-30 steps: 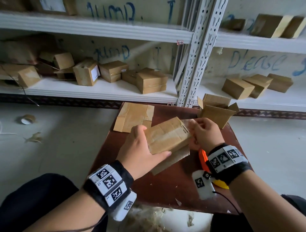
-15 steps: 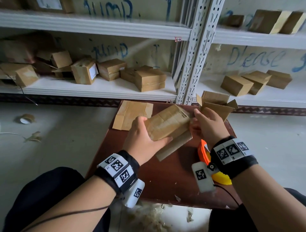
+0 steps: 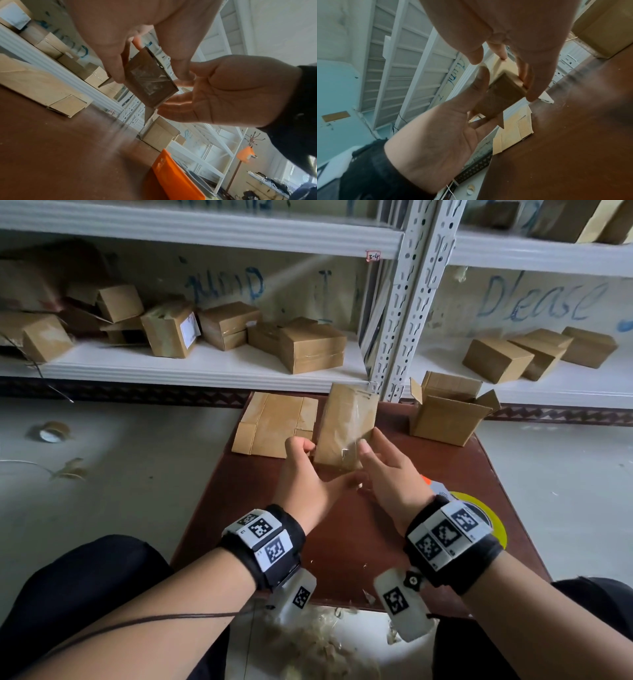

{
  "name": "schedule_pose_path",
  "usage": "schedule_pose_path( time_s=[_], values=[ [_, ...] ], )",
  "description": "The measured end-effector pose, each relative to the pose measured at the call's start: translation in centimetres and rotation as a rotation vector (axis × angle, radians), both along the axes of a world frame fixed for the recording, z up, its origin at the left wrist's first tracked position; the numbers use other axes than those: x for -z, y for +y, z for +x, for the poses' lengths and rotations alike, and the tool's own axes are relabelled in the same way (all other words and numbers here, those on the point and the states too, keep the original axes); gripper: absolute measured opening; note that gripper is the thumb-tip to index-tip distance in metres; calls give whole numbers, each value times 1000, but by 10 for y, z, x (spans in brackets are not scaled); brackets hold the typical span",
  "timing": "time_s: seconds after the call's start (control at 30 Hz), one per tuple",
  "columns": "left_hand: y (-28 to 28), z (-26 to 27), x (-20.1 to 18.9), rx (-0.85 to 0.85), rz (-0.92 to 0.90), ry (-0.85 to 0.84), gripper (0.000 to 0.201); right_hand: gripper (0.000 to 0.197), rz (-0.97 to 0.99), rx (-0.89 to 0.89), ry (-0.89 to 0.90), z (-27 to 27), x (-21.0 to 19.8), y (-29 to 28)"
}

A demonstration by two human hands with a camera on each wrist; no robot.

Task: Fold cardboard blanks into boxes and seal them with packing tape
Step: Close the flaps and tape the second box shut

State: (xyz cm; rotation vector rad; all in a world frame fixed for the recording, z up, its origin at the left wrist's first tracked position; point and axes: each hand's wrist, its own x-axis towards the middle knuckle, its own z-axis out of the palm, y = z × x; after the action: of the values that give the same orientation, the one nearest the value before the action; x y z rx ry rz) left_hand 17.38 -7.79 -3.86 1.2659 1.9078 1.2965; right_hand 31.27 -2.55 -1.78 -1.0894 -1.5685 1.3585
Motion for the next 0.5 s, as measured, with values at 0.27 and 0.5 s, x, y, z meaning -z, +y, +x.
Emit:
schedule_pose_path(
  time_s=[0.27,0.5],
  values=[
    [3,-9,-2,-4,103,-50,84,47,139,81,-39,4,2,-2],
    [3,-8,0,53,168,-14,85,56,100,113,-2,9,-1,-4]
  ],
)
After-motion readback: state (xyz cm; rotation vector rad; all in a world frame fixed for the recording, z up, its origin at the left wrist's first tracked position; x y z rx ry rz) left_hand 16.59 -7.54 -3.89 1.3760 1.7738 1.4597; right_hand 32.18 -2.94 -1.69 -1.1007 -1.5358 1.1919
